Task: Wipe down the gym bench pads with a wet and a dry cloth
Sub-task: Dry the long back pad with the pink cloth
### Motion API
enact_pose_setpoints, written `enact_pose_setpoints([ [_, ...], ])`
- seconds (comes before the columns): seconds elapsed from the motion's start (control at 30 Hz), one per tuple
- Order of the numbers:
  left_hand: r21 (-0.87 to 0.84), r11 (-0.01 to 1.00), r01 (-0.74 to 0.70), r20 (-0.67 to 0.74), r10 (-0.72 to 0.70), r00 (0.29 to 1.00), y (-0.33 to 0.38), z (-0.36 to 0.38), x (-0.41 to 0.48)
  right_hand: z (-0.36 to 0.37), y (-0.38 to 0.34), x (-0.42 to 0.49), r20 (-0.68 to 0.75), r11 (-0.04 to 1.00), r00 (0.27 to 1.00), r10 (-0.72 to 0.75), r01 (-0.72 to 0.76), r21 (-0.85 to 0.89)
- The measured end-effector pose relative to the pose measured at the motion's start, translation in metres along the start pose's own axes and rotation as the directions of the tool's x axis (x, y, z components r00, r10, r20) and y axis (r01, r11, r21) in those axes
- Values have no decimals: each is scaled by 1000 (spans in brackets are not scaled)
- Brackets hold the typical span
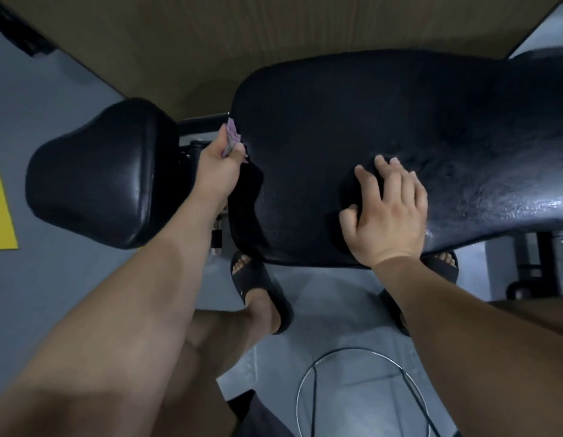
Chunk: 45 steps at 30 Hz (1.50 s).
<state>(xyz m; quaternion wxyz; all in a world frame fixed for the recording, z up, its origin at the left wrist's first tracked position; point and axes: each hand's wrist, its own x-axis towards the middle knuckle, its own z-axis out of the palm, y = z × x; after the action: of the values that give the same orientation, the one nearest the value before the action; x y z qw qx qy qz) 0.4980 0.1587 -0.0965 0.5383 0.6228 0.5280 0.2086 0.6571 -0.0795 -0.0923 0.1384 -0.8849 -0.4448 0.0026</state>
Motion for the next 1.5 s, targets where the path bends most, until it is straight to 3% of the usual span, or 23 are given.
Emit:
enact_pose_setpoints([
  [0.13,14,1000,-4,43,4,999,15,5,42,1,1,2,-8,1000,1000,9,-9,9],
  [0.37,17,993,119,116,-120,986,29,3,98,3,1,3,-31,1000,1000,3,-3,6],
  [0.57,88,996,6,73,-12,997,23,-4,62,4,0,1,-40,1000,999,-6,6,-7],
  [0.67,135,987,-84,161,62,985,17,-9,26,2,0,0,-10,1000,1000,7,-7,-4],
  [0.8,73,997,-8,132,-2,991,9,-10,-1,0,0,1,17,1000,1000,18,-18,-9],
  [0.97,114,993,0,118,-13,993,8,-3,27,-1,2,0,21,1000,1000,22,-22,-2],
  [1.1,111,991,78,-6,-78,997,27,16,69,-1,2,3,6,1000,1000,19,-19,4],
  [1.27,226,952,207,-20,-208,978,54,22,118,-2,1,4,-3,1000,1000,10,-10,30],
  [1.4,341,898,278,73,-320,945,85,36,148,0,3,6,-23,999,1000,5,-4,36],
  [1.5,516,837,182,203,-326,923,108,48,158,0,4,8,-13,999,1000,-1,1,42],
])
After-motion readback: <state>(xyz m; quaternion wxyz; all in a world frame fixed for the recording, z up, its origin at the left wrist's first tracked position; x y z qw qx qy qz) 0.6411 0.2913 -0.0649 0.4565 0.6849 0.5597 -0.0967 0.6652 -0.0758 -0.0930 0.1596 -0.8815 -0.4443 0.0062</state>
